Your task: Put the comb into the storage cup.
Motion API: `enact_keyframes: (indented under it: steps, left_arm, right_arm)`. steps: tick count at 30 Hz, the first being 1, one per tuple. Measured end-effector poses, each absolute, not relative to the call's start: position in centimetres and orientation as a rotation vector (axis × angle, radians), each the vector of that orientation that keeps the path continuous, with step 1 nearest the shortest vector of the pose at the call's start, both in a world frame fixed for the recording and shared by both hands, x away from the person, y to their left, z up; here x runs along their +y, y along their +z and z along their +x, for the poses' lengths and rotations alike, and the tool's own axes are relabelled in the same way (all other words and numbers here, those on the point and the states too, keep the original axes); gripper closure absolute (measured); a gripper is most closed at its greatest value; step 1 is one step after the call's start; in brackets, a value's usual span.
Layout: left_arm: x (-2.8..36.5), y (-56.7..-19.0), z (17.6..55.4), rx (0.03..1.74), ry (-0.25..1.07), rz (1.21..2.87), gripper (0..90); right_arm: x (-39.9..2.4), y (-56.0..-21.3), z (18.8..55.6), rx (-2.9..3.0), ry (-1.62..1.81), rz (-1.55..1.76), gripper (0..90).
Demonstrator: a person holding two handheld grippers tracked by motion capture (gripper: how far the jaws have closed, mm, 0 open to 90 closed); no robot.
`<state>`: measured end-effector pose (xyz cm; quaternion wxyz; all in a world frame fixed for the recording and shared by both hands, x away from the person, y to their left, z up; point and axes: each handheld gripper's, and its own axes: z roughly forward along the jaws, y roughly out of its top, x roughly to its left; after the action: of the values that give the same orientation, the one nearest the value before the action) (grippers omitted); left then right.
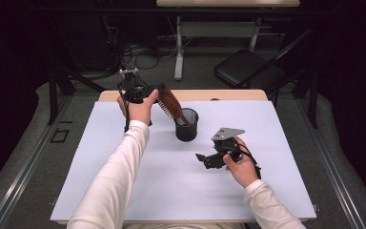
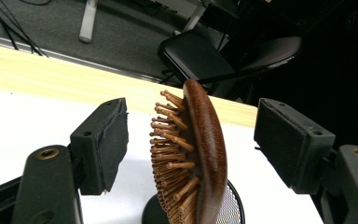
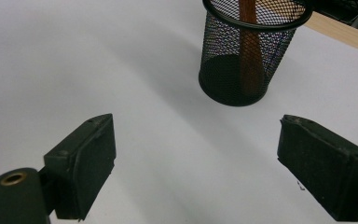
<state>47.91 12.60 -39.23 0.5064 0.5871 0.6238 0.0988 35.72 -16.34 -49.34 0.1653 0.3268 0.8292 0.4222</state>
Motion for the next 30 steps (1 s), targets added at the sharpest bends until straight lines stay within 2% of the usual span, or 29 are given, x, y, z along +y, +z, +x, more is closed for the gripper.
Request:
enact_keyframes:
  steps: [18,30]
  left_arm:
    - [13.0,-38.3,47.4,1.475,0.278,1.463,26.4]
    - [13.4,-38.0,47.2,1.395,0.365,1.560,26.8]
  right_arm:
    - [-16.3,-49.4,35.7,2.362,1.195,0.931,11.2]
    - [-16.4,-49.4,35.7,2.360,1.192,0.931,11.2]
